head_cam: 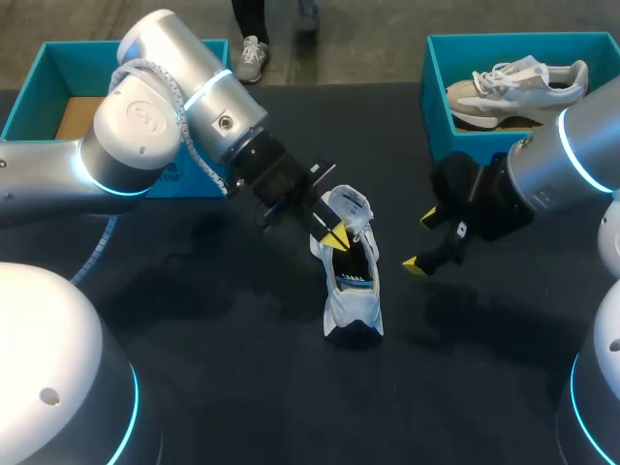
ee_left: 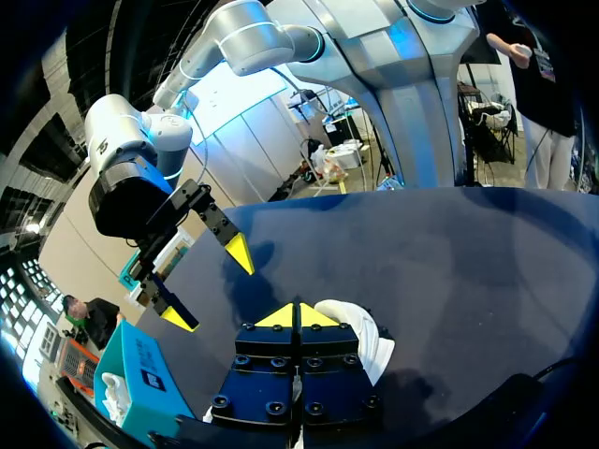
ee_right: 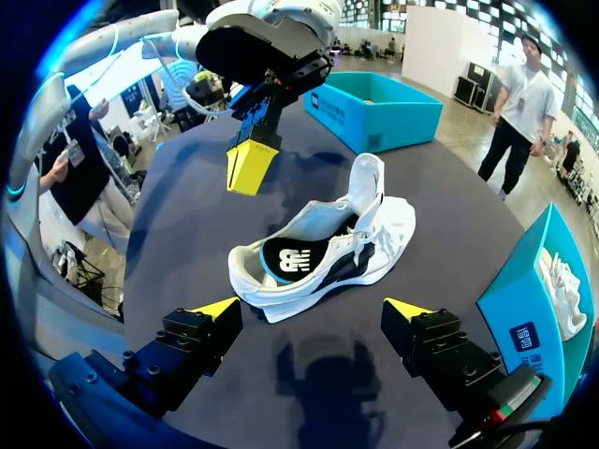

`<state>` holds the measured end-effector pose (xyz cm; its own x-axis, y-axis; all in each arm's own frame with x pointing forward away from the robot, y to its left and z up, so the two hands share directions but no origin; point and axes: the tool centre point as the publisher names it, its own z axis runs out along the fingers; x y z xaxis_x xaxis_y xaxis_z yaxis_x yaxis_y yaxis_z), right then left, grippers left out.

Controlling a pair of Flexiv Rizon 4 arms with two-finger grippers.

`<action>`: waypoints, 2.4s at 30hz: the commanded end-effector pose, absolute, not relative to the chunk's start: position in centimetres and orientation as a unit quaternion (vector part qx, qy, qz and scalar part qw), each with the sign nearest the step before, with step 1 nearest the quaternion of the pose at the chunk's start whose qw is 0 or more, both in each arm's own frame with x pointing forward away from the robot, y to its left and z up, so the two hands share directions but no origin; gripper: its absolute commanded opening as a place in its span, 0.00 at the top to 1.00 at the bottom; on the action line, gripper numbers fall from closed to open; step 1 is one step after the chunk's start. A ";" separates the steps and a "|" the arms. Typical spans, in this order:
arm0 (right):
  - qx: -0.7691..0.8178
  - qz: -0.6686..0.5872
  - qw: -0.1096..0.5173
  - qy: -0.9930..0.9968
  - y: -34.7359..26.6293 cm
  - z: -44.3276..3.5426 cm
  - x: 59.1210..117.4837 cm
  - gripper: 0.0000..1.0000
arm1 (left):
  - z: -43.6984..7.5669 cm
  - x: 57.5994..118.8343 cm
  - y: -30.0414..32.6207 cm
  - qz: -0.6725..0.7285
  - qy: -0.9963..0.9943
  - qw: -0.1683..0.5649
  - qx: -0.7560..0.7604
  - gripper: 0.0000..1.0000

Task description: Take the shoe out of the shoebox, open the shoe tongue, remove and reinsert the insole, then place the shoe into the shoebox

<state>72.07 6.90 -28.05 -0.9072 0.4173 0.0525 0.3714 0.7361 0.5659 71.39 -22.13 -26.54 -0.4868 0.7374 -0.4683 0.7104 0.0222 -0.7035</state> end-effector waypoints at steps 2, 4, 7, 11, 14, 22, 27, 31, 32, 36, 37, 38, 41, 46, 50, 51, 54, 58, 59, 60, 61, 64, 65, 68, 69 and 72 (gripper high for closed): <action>0.213 0.293 0.040 0.931 7.1 -28.1 72.0 0.00 | -26.5 71.4 -22.1 0.481 -0.715 0.014 -0.507 1.00; 0.213 0.293 0.040 0.931 7.1 -28.1 72.0 0.00 | -26.5 71.4 -22.1 0.481 -0.715 0.014 -0.507 1.00; 0.210 0.286 0.036 0.934 6.4 -27.4 72.3 0.00 | -26.9 71.5 -22.2 0.467 -0.716 0.034 -0.519 1.00; 0.208 0.269 0.040 0.940 5.1 -26.2 72.4 0.00 | -27.2 71.8 -22.1 0.440 -0.720 0.058 -0.533 1.00; 0.209 0.258 0.043 0.942 4.1 -25.2 72.5 0.00 | -27.4 72.1 -22.1 0.415 -0.724 0.076 -0.546 1.00; 0.219 0.225 0.060 0.948 1.3 -22.6 72.5 0.00 | -27.7 73.2 -22.0 0.360 -0.723 0.109 -0.580 1.00; 0.220 0.215 0.048 0.950 -0.5 -21.3 72.4 0.00 | -28.4 73.8 -22.1 0.308 -0.720 0.130 -0.608 1.00; 0.223 0.214 0.028 0.950 -1.9 -20.1 72.2 0.00 | -28.4 74.4 -22.4 0.281 -0.725 0.133 -0.615 1.00; 0.225 0.214 0.019 0.950 -2.1 -19.8 72.2 0.00 | -28.4 74.5 -22.5 0.282 -0.724 0.132 -0.615 1.00; 0.231 0.216 0.003 0.949 -3.2 -19.2 72.4 0.00 | -28.7 75.0 -22.7 0.276 -0.726 0.131 -0.616 1.00; 0.233 0.219 0.000 0.948 -3.3 -19.0 72.5 0.00 | -28.7 75.1 -22.7 0.276 -0.727 0.131 -0.615 1.00; 0.233 0.218 -0.001 0.948 -3.5 -18.9 72.6 0.00 | -28.8 75.1 -22.7 0.276 -0.727 0.131 -0.615 1.00; 0.232 0.221 -0.008 0.947 -3.6 -18.4 72.5 0.00 | -29.2 75.0 -22.4 0.264 -0.728 0.141 -0.616 1.00; 0.228 0.224 -0.012 0.948 -3.6 -18.3 72.5 0.00 | -29.9 74.9 -21.7 0.253 -0.728 0.150 -0.619 1.00; 0.228 0.224 -0.012 0.948 -3.6 -18.3 72.5 0.00 | -30.5 75.0 -21.4 0.245 -0.725 0.147 -0.626 1.00; 0.228 0.224 -0.012 0.948 -3.6 -18.3 72.5 0.00 | -30.5 75.0 -21.4 0.240 -0.726 0.146 -0.628 1.00; 0.228 0.224 -0.012 0.948 -3.6 -18.3 72.5 0.00 | -31.1 75.2 -21.6 0.221 -0.718 0.135 -0.647 1.00; 0.228 0.224 -0.012 0.948 -3.6 -18.3 72.5 0.00 | -31.7 75.4 -22.2 0.205 -0.713 0.128 -0.658 1.00; 0.228 0.224 -0.012 0.948 -3.6 -18.3 72.5 0.00 | -31.9 75.5 -22.4 0.204 -0.713 0.126 -0.659 1.00; 0.228 0.224 -0.012 0.948 -3.6 -18.3 72.5 0.00 | -32.1 75.5 -22.6 0.205 -0.713 0.126 -0.659 1.00; 0.228 0.224 -0.012 0.948 -3.6 -18.3 72.5 0.00 | -32.2 75.6 -22.8 0.206 -0.712 0.126 -0.659 1.00; 0.228 0.224 -0.012 0.948 -3.6 -18.3 72.5 0.00 | -33.0 75.6 -23.3 0.184 -0.706 0.131 -0.671 1.00; 0.228 0.224 -0.012 0.948 -3.6 -18.3 72.5 0.00 | -33.2 75.6 -23.4 0.184 -0.706 0.132 -0.671 1.00; 0.228 0.224 -0.012 0.948 -3.6 -18.3 72.5 0.00 | -33.7 75.5 -23.5 0.166 -0.704 0.135 -0.677 1.00; 0.228 0.224 -0.012 0.948 -3.6 -18.3 72.5 0.00 | -33.9 75.4 -23.5 0.163 -0.704 0.133 -0.678 1.00; 0.228 0.224 -0.012 0.948 -3.6 -18.3 72.5 0.00 | -34.4 75.2 -23.6 0.158 -0.708 0.122 -0.677 1.00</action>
